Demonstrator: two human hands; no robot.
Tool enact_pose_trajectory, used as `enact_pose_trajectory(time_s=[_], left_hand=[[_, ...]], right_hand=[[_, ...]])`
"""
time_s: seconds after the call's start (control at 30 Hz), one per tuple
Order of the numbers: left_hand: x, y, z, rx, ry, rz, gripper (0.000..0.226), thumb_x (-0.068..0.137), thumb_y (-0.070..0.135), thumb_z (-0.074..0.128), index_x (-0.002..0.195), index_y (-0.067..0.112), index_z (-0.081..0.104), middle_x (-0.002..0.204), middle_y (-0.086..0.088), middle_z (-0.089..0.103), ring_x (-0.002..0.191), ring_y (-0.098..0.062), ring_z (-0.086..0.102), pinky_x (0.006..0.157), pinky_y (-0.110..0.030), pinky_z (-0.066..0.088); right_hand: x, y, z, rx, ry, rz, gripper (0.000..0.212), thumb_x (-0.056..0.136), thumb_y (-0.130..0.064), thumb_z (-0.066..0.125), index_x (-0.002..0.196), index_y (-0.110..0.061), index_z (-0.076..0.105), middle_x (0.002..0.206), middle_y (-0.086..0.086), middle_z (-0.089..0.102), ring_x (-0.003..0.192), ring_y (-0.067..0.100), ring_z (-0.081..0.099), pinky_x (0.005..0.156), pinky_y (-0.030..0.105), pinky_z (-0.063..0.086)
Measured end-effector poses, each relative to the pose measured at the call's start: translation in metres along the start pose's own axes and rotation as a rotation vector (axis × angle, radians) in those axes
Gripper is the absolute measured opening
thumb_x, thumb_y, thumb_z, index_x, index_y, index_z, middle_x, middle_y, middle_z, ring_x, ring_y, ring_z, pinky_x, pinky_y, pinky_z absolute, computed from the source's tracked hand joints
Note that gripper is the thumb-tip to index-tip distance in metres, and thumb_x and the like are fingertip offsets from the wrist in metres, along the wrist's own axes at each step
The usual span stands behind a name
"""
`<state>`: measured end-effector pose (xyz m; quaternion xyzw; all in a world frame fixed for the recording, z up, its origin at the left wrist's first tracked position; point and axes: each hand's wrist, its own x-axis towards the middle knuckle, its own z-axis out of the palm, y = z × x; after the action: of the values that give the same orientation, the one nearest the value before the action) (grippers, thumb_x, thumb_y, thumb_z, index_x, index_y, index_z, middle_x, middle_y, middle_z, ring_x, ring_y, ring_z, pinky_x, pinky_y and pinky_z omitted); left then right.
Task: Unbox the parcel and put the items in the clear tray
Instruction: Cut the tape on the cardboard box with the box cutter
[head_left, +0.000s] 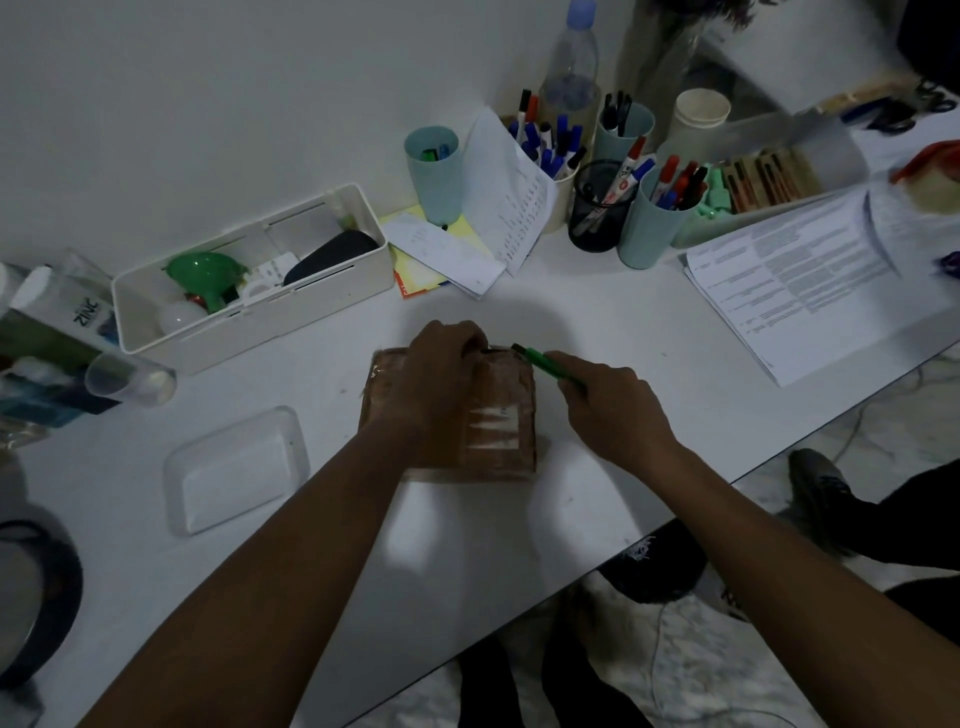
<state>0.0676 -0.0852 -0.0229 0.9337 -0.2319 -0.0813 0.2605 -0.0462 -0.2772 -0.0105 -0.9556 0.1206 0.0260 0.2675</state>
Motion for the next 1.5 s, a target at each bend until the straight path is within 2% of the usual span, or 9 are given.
enact_pose_trajectory(time_s=[0.17, 0.4, 0.57, 0.77, 0.93, 1.07, 1.17, 1.33, 1.5], left_hand=[[0.004, 0.000, -0.002, 0.070, -0.046, 0.053, 0.027, 0.100, 0.015, 0.050, 0.113, 0.013, 0.073, 0.109, -0.006, 0.073, 0.099, -0.024, 0.058, 0.092, -0.029, 0.036], [0.015, 0.004, -0.005, 0.188, -0.148, 0.100, 0.026, 0.099, 0.015, 0.049, 0.107, 0.012, 0.074, 0.102, -0.009, 0.074, 0.095, -0.026, 0.061, 0.099, -0.037, 0.043], [0.013, 0.006, 0.000, 0.224, -0.117, 0.081, 0.028, 0.099, 0.016, 0.046, 0.103, 0.010, 0.073, 0.098, -0.008, 0.071, 0.093, -0.025, 0.056, 0.093, -0.037, 0.045], [0.015, 0.006, 0.002, 0.239, -0.142, 0.056, 0.024, 0.097, 0.015, 0.049, 0.105, 0.011, 0.071, 0.102, -0.008, 0.071, 0.095, -0.026, 0.059, 0.098, -0.036, 0.042], [0.012, 0.008, 0.001, 0.242, -0.157, 0.053, 0.021, 0.095, 0.019, 0.052, 0.105, 0.012, 0.068, 0.105, -0.009, 0.068, 0.100, -0.026, 0.056, 0.094, -0.033, 0.040], [0.007, 0.007, -0.002, 0.228, -0.114, 0.036, 0.020, 0.094, 0.013, 0.052, 0.106, 0.010, 0.068, 0.106, -0.010, 0.067, 0.103, -0.027, 0.054, 0.085, -0.026, 0.034], [0.006, 0.007, -0.004, 0.187, -0.056, -0.001, 0.021, 0.094, 0.007, 0.052, 0.103, 0.004, 0.071, 0.103, -0.014, 0.069, 0.100, -0.029, 0.059, 0.094, -0.032, 0.041], [0.005, 0.009, -0.004, 0.231, -0.082, 0.006, 0.023, 0.092, 0.007, 0.051, 0.105, 0.003, 0.070, 0.104, -0.016, 0.068, 0.098, -0.031, 0.060, 0.095, -0.034, 0.039], [0.004, 0.000, -0.004, 0.178, -0.114, 0.048, 0.021, 0.092, 0.005, 0.051, 0.102, 0.007, 0.070, 0.103, -0.013, 0.066, 0.101, -0.030, 0.056, 0.091, -0.035, 0.041]], right_hand=[[0.002, 0.003, -0.006, -0.052, -0.003, -0.034, 0.039, 0.100, -0.030, 0.047, 0.136, -0.043, 0.053, 0.106, -0.001, 0.074, 0.070, 0.024, 0.066, 0.057, 0.025, 0.042], [0.002, 0.005, -0.006, -0.041, 0.013, -0.062, 0.036, 0.100, -0.030, 0.049, 0.134, -0.040, 0.056, 0.094, -0.001, 0.076, 0.051, 0.011, 0.049, 0.045, 0.018, 0.028], [0.001, 0.003, -0.013, -0.098, 0.010, -0.084, 0.037, 0.100, -0.028, 0.048, 0.134, -0.037, 0.057, 0.092, 0.001, 0.075, 0.059, 0.024, 0.062, 0.052, 0.023, 0.037], [-0.020, -0.012, -0.020, -0.207, -0.054, -0.060, 0.028, 0.100, -0.020, 0.041, 0.121, -0.023, 0.060, 0.079, 0.006, 0.069, 0.057, 0.028, 0.059, 0.054, 0.030, 0.039], [-0.027, -0.028, -0.024, -0.024, -0.191, 0.066, 0.025, 0.099, -0.015, 0.040, 0.111, -0.010, 0.063, 0.088, 0.009, 0.066, 0.073, 0.029, 0.062, 0.062, 0.030, 0.040], [-0.029, -0.038, -0.024, 0.267, -0.185, 0.217, 0.029, 0.098, -0.014, 0.042, 0.112, 0.002, 0.061, 0.088, 0.021, 0.068, 0.075, 0.038, 0.066, 0.071, 0.048, 0.055], [-0.028, -0.044, -0.019, 0.316, -0.172, 0.251, 0.028, 0.097, -0.012, 0.041, 0.106, 0.004, 0.062, 0.083, 0.025, 0.067, 0.075, 0.040, 0.066, 0.071, 0.051, 0.056], [-0.043, -0.046, -0.005, 0.368, -0.164, 0.268, 0.028, 0.098, -0.011, 0.039, 0.105, 0.003, 0.063, 0.079, 0.026, 0.066, 0.060, 0.032, 0.060, 0.054, 0.036, 0.046], [-0.052, -0.040, -0.001, 0.340, -0.143, 0.266, 0.028, 0.099, -0.013, 0.039, 0.109, -0.005, 0.064, 0.079, 0.018, 0.068, 0.059, 0.027, 0.059, 0.055, 0.030, 0.041]])
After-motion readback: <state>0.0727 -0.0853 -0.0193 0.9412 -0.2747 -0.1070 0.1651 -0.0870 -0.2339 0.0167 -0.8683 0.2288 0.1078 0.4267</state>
